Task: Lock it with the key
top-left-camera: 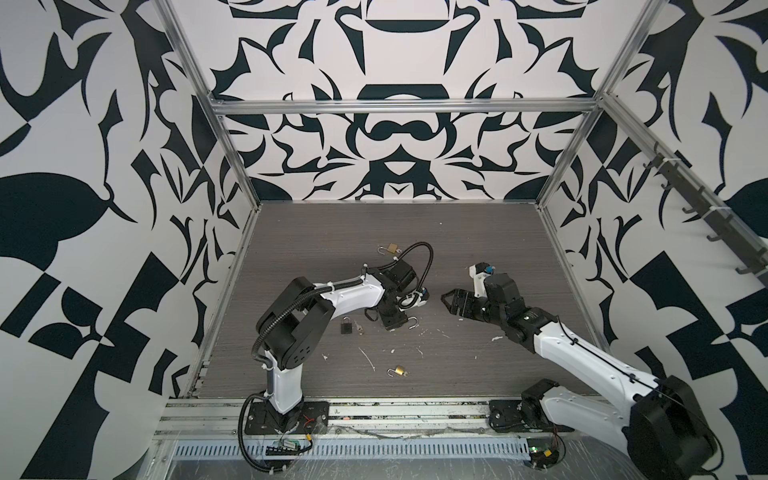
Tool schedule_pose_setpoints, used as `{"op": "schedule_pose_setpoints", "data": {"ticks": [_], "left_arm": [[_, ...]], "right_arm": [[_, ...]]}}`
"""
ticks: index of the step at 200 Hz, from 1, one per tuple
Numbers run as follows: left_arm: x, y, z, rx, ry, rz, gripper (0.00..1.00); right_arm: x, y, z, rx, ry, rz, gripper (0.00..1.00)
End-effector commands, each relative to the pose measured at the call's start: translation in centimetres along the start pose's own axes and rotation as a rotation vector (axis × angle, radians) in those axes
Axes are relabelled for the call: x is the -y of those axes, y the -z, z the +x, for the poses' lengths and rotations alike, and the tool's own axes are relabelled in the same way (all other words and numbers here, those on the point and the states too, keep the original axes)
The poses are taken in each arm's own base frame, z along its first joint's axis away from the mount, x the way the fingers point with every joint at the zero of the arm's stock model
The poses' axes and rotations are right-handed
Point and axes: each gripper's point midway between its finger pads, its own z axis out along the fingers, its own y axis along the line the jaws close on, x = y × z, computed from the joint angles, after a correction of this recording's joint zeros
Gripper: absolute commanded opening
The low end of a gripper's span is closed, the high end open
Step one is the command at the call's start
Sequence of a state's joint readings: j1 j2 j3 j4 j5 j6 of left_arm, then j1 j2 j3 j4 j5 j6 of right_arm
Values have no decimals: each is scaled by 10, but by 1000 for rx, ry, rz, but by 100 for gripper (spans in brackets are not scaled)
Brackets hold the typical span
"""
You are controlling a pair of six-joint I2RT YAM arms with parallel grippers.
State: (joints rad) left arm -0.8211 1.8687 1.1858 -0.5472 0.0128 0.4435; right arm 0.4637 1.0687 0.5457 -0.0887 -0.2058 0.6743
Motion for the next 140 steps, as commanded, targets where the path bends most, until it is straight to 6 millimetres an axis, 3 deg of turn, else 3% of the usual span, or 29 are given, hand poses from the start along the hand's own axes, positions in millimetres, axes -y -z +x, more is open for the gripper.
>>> {"op": "schedule_pose_setpoints", "data": {"ticks": [1,55,106,140], "left_arm": [[3,-4,4,-11,-2,-7,57],[4,-9,5,-13,-1,-10,58],[5,-9,5,-10,10,-8,38],[6,1,1,31,13,-14,25]], "right_arm": [[-6,0,-8,22,12,-23,84],[-7,0,-11,21,18,-26,84],[-7,-1,-13,21,16,-19,84],[-14,2,-18,25,34,-36,83]]}}
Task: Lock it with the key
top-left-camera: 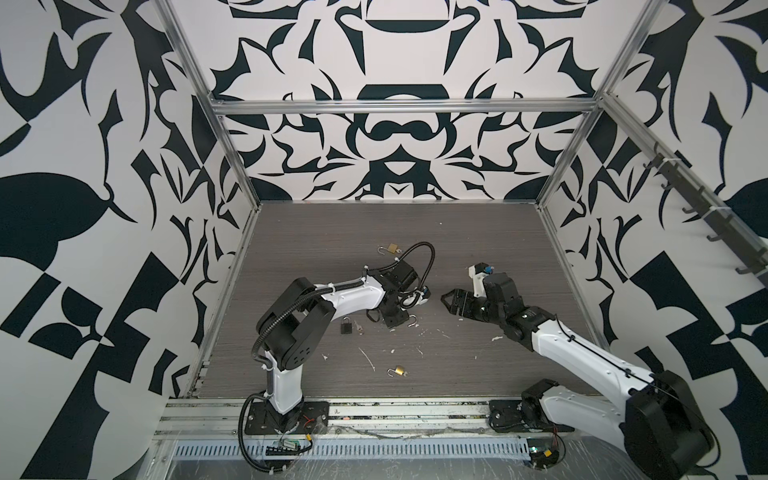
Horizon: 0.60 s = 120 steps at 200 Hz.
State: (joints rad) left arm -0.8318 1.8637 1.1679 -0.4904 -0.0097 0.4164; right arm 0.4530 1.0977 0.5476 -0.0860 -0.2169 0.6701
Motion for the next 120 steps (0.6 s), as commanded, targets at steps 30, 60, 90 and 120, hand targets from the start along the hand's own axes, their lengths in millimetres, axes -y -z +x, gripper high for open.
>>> {"op": "schedule_pose_setpoints", "data": {"ticks": [30,60,90,120], "left_arm": [[17,35,-10,135,15,58,15],[26,87,-33,330,50,163,14],[19,128,-39,462,92,247,14],[10,157,-41,552,102,306,14]], "right_arm": [[-34,18,-30,76,76,-95,82],[-58,34,-37,137,147,-215,81],[-97,55,-40,159,246,-403,80],[-126,66,-33,78,296,-546,79]]}}
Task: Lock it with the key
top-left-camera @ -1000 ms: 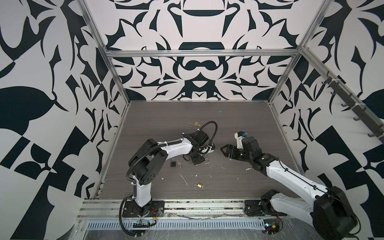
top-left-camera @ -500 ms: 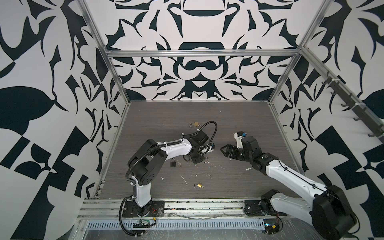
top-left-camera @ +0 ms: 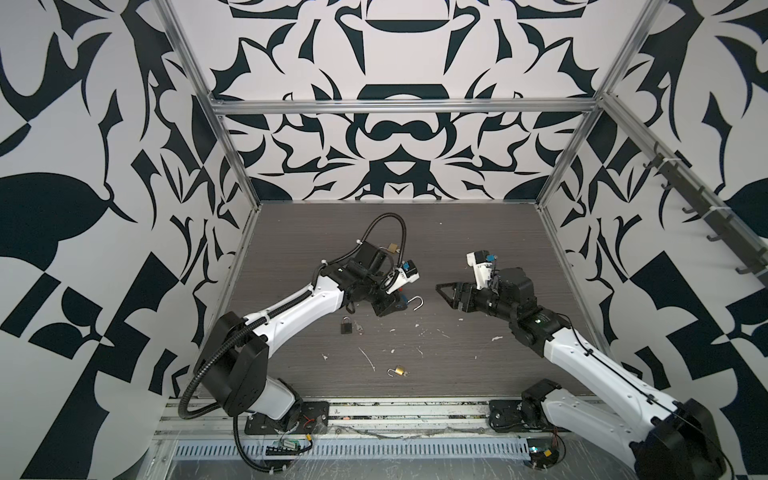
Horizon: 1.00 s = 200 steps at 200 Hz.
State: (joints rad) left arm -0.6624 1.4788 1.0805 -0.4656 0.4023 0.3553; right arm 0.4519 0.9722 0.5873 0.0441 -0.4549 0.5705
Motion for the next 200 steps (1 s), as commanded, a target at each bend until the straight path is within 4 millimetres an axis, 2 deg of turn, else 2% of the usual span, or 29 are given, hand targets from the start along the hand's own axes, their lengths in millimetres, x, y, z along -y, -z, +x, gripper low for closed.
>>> {"op": "schedule_pose_setpoints", "data": {"ticks": [1,35,77,161,200], "left_arm": [[17,20,-20,94,3,139,14],[19,25,-21,95,-57,141,12],[25,30,-24,122,-89,160,10],[28,34,-28,142,-95,162,10],[29,36,-29,150,-103,164,10]], "right_arm": [[-47,5,-17,-12,90,-202,79],[-65,-2,-4,-117,89,-286,78],[-73,-20,22,-260,130,-285,76],[-45,-33,31,-264,145,-166,53],[-38,-38,18,-224,151,-102,44]]}}
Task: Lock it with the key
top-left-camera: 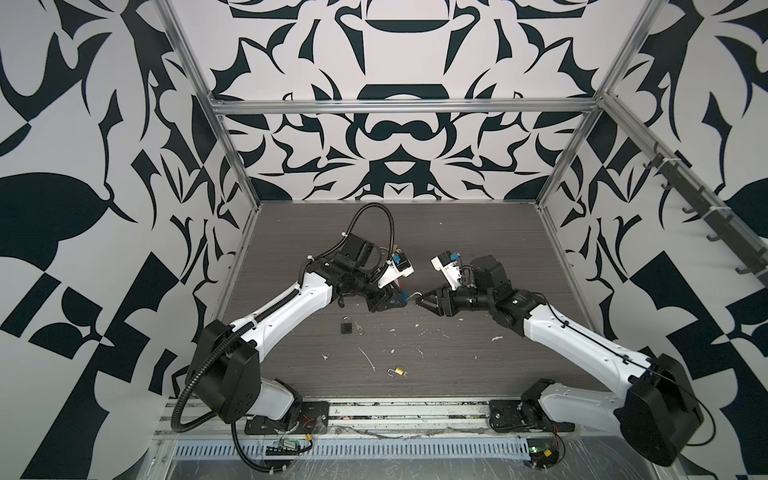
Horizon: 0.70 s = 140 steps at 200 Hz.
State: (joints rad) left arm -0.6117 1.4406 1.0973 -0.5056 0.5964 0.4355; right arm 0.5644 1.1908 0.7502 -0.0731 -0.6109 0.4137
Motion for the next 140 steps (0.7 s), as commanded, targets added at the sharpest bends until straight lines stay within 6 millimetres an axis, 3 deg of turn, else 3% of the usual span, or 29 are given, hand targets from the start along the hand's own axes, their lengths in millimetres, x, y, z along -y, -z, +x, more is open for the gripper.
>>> {"op": "schedule_pose_setpoints", "data": {"ticks": [1,32,83,140], "left_arm": [[12,11,-16,52,-51,28,10],[15,10,-15,55,-61,42,10],[22,1,-1,8,-138,40,9],[14,4,8,38,-353,-96,7]], "right_arm": [[2,2,-18,47,32,45,44],[6,2,-29,74,36,82,43],[11,9,-40,118,-6,140,61],[25,28,-27,87,-104,246,62]]}}
